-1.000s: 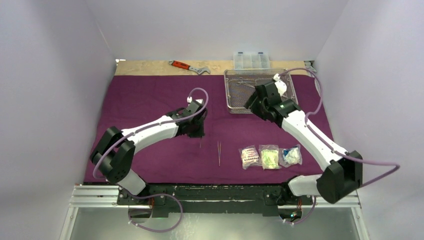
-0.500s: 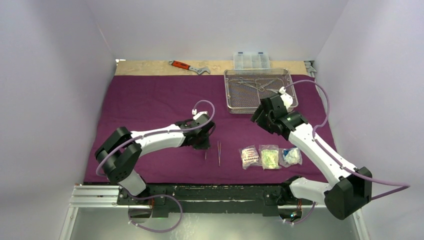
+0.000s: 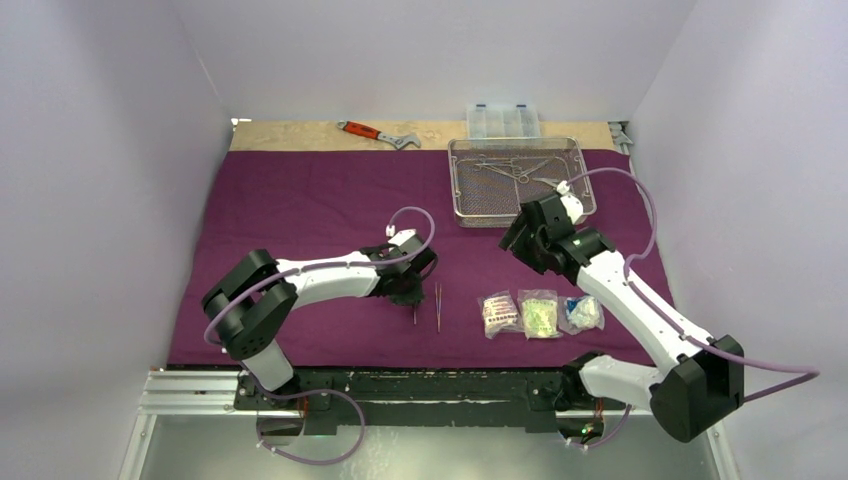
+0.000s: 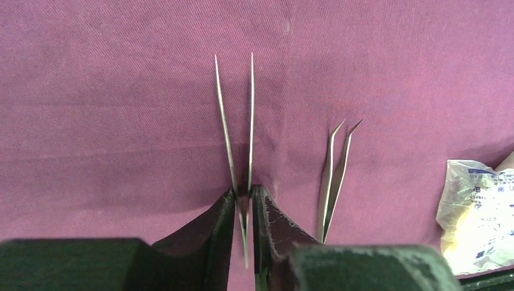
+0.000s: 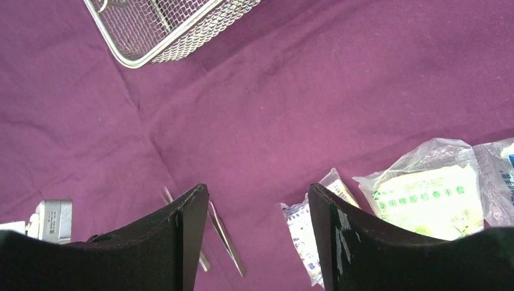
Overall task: Open and lay out the surgical kit
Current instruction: Place the medical item in the surgical kit.
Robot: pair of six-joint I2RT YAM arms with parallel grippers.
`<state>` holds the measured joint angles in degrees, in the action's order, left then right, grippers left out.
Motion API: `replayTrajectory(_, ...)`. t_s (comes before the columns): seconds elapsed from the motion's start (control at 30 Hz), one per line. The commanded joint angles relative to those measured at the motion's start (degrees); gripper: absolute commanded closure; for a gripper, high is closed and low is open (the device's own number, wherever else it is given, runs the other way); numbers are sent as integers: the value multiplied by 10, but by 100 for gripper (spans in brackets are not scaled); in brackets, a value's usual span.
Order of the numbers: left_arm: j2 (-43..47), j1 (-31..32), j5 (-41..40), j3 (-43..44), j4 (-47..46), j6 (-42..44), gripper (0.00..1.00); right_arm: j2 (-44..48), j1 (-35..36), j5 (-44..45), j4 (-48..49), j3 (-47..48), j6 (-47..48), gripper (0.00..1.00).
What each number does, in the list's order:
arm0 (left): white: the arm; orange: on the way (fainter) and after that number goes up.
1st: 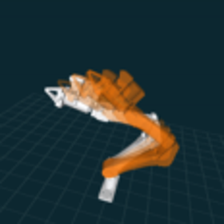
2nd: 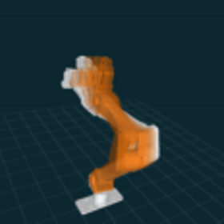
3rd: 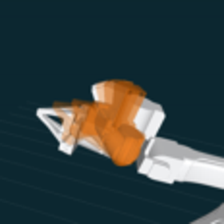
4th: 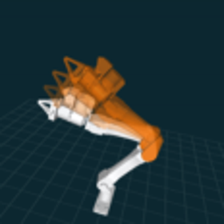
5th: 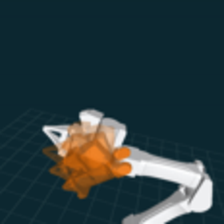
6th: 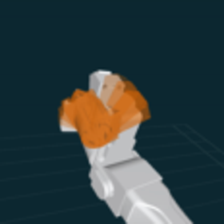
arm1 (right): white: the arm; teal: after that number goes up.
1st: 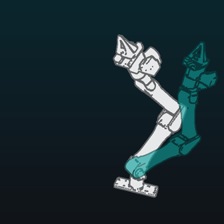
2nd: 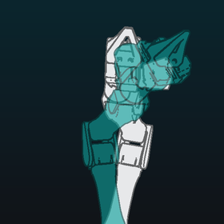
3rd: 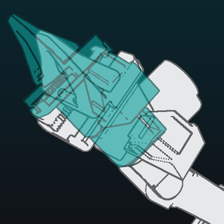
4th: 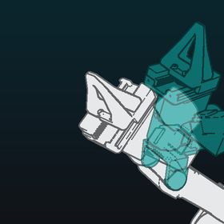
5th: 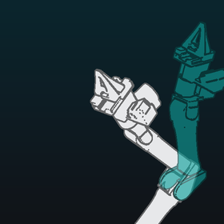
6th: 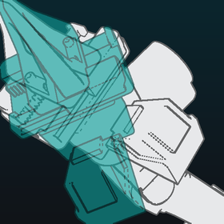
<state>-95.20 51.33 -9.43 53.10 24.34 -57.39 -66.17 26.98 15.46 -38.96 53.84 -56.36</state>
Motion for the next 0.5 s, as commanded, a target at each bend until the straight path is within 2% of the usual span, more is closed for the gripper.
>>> replayTrajectory(0.0,9,5,-23,-2,34,-16,80,30,-1,-5,10,-13,-1,35)
replayTrajectory(0.33,37,8,-48,33,78,-10,64,31,-1,-11,12,1,13,34)
replayTrajectory(0.47,75,7,-79,68,88,16,53,20,-2,-1,17,23,33,33)
